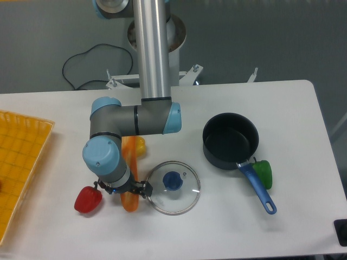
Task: Pick up the long bread
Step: 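Close the gripper around the baguette's end near the red pepper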
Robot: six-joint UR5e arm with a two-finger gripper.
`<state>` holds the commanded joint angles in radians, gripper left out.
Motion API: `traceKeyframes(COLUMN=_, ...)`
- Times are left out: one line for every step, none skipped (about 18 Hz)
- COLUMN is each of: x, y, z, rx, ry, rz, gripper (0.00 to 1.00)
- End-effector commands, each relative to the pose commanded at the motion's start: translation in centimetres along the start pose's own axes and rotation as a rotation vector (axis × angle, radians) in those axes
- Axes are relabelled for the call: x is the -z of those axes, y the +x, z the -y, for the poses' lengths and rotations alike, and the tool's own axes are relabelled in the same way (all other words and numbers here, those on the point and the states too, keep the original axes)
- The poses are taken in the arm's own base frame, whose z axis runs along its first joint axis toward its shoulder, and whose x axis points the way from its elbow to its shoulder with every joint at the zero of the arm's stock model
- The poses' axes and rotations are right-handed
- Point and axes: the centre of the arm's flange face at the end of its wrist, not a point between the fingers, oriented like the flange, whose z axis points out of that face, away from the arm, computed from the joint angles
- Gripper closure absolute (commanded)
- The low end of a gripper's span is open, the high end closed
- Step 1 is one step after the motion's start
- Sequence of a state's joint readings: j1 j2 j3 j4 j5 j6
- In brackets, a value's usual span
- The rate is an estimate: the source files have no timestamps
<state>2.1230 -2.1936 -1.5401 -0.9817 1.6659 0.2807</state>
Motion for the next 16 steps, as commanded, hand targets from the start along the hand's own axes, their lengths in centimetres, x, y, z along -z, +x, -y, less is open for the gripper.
traceKeyframes(x=-0.2, y=0.0, z=0.01, rx=0.0, ry=-0.003, rz=0.001, gripper=0.03)
traceKeyframes(x=-0.31, y=0.01, z=0.02, rx=0.0, ry=-0.005, rz=0.0, gripper=0.03)
traceKeyframes(x=-0.31, y=0.01, z=0.02, rx=0.0, ry=-0.005, rz=0.0, gripper=0.03)
traceKeyframes(x=-0.31, y=0.01, z=0.02, rx=0.0, ry=-0.005, rz=0.0, gripper=0.03)
traceKeyframes(x=-0.31, y=0.01, z=0.02, rx=0.0, ry=-0.005, rz=0.0, gripper=0.03)
traceKeyframes(x=-0.29, y=0.02, z=0.03, rx=0.0, ry=-0.003, rz=-0.001, gripper=0.03)
traceKeyframes(x=-0.29, y=0.02, z=0.03, rx=0.0, ry=-0.003, rz=-0.001, gripper=0.03)
traceKeyframes(x=-0.31, y=0.02, z=0.02, rx=0.0, ry=-0.004, rz=-0.001, gripper=0.03)
traceKeyframes(x=-0.31, y=0.02, z=0.02, rx=0.0, ry=-0.004, rz=-0.001, gripper=0.03)
traceKeyframes(x=-0.31, y=0.02, z=0.02, rx=0.0, ry=-0.004, rz=-0.001, gripper=0.03)
traceKeyframes(x=-0.41, y=0.03, z=0.03, rx=-0.002, ry=-0.006, rz=-0.002, gripper=0.03)
traceKeyframes(x=-0.4, y=0.03, z=0.04, rx=-0.002, ry=-0.004, rz=-0.001, gripper=0.03)
traceKeyframes(x=-0.4, y=0.03, z=0.04, rx=-0.002, ry=-0.004, rz=-0.001, gripper=0.03)
traceKeyframes(x=-0.41, y=0.03, z=0.03, rx=-0.004, ry=-0.006, rz=-0.002, gripper=0.05)
traceKeyframes(x=-0.41, y=0.03, z=0.03, rx=-0.005, ry=-0.006, rz=-0.002, gripper=0.07)
traceKeyframes(x=-0.41, y=0.03, z=0.03, rx=-0.005, ry=-0.006, rz=-0.002, gripper=0.1)
